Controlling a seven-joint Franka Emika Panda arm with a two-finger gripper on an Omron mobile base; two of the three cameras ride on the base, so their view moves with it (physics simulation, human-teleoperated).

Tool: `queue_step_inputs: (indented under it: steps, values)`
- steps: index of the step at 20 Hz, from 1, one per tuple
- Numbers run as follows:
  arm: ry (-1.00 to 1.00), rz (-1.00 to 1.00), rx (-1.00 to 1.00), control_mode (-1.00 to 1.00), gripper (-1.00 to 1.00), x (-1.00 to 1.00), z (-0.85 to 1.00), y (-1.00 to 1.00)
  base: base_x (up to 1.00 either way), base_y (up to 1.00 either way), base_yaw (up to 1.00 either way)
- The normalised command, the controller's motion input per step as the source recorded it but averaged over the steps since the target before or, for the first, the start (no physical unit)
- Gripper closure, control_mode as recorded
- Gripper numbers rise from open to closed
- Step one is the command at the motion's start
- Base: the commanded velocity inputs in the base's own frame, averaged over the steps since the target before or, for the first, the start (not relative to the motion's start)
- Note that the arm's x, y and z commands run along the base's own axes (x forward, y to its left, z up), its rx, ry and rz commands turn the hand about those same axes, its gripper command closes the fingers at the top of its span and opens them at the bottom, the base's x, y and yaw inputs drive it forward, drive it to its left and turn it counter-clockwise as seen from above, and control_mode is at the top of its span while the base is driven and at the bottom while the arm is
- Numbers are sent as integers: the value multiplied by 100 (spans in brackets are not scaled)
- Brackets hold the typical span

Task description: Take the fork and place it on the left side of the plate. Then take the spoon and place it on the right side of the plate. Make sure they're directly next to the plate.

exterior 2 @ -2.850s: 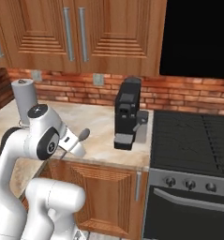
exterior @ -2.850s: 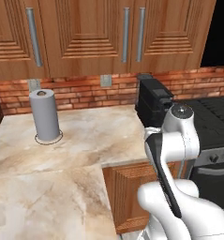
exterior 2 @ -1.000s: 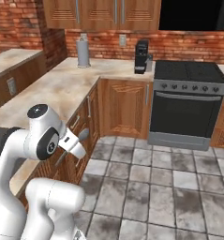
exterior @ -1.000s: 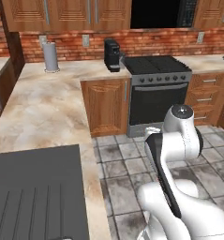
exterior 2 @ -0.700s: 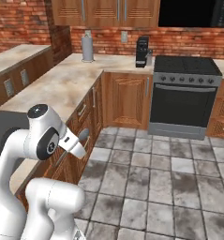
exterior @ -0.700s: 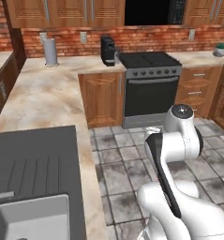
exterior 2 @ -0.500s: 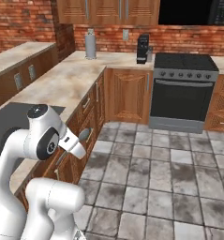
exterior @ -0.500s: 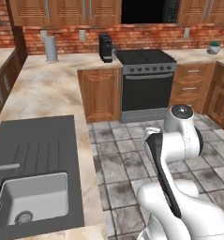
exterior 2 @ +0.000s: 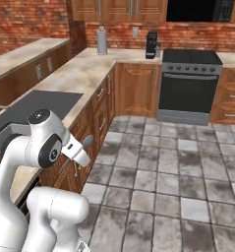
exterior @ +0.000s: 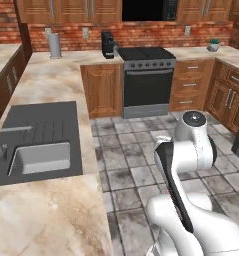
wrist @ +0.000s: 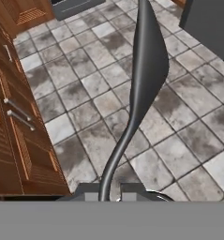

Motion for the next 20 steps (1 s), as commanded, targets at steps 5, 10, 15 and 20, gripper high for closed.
queue_step_inputs:
  steps: [5,10,15,20]
  values:
    - [0,0,0,100,100,0,0,0,-100,-22,0]
    - [0,0,0,100,100,0,0,0,-99,-15,0]
    - [0,0,0,100,100,0,0,0,-99,-6,0]
    - [0,0,0,100,100,0,0,0,-100,-5,0]
